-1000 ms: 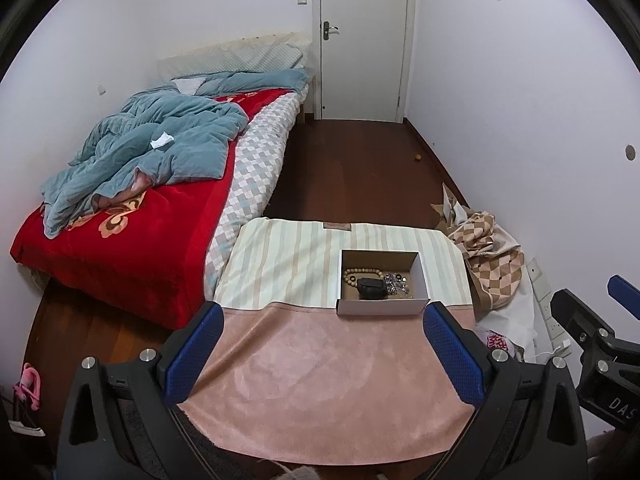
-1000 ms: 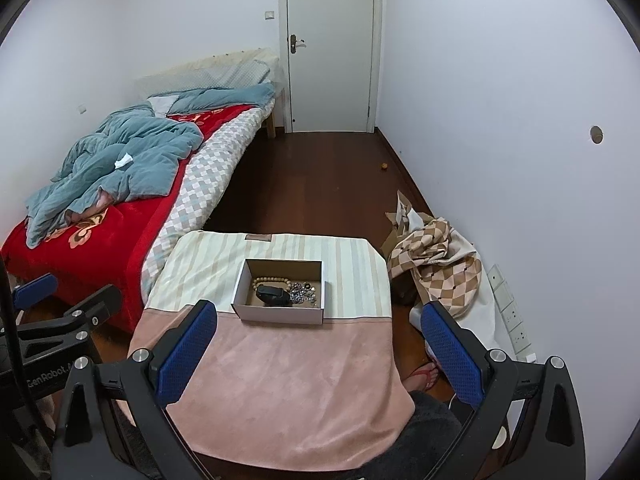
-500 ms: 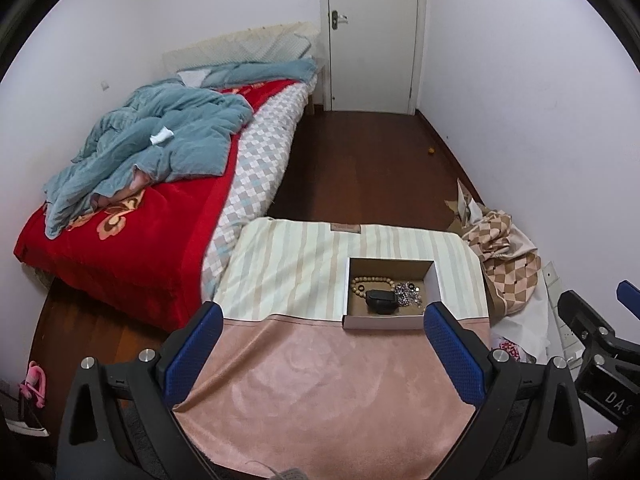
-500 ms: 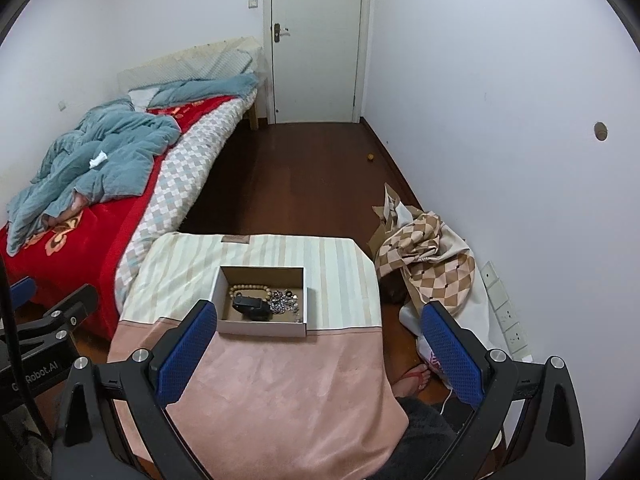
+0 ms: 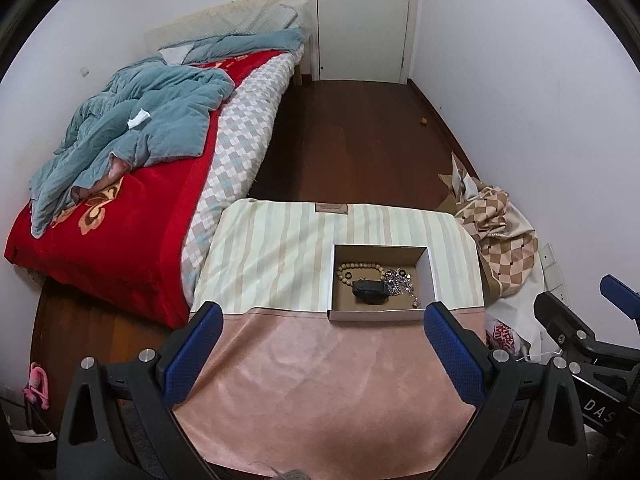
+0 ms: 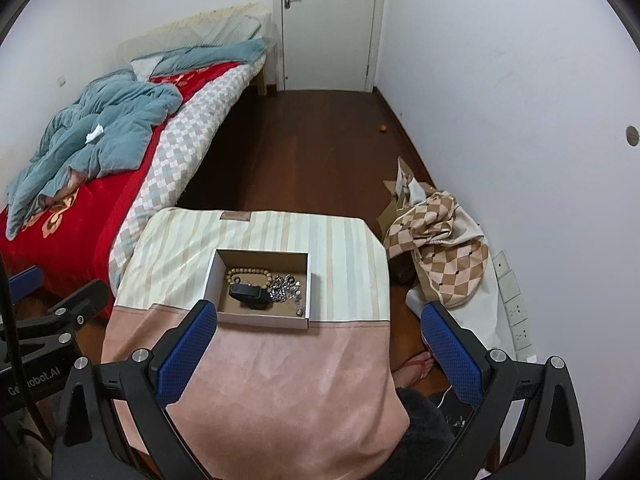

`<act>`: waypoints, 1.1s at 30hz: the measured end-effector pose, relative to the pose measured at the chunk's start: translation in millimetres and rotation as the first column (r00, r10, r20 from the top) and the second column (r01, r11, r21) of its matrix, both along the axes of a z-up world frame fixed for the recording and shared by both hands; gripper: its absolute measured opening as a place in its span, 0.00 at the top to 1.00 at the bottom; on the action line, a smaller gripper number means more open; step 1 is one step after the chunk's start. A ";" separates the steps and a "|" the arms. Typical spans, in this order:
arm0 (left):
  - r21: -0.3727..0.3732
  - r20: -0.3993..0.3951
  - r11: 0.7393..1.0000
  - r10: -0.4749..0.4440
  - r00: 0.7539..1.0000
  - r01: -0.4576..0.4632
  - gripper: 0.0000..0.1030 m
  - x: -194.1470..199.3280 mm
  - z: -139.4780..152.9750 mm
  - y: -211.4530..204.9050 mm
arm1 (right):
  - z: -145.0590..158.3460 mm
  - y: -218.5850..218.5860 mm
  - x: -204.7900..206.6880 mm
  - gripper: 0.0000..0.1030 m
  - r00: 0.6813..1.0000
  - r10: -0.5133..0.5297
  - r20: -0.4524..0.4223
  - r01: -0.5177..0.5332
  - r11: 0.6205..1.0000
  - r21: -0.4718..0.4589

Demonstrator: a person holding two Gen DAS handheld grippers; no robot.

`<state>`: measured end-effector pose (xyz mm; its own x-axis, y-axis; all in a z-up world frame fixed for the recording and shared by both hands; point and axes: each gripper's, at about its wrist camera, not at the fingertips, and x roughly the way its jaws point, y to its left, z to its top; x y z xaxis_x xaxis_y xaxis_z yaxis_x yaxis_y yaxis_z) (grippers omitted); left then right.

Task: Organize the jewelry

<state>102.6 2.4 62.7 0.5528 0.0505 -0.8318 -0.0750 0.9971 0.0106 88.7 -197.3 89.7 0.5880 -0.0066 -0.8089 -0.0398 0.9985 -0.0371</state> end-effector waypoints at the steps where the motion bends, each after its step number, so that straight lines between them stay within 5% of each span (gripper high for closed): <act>1: -0.002 -0.002 1.000 -0.001 1.000 0.000 0.00 0.5 0.1 -0.8 | -0.4 -0.1 2.0 0.00 1.000 0.002 -0.006 -0.002 1.000 -0.001; 33: 0.004 -0.013 1.000 0.022 1.000 -0.022 0.00 -7.2 0.6 9.6 | 1.4 1.9 -6.0 0.00 1.000 0.009 -0.021 -0.009 1.000 -0.004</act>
<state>95.4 11.9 63.3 0.5405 0.0657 -0.8388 -0.0971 0.9952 0.0154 82.7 -195.4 91.0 0.5708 -0.0043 -0.8211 -0.0500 0.9979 -0.0400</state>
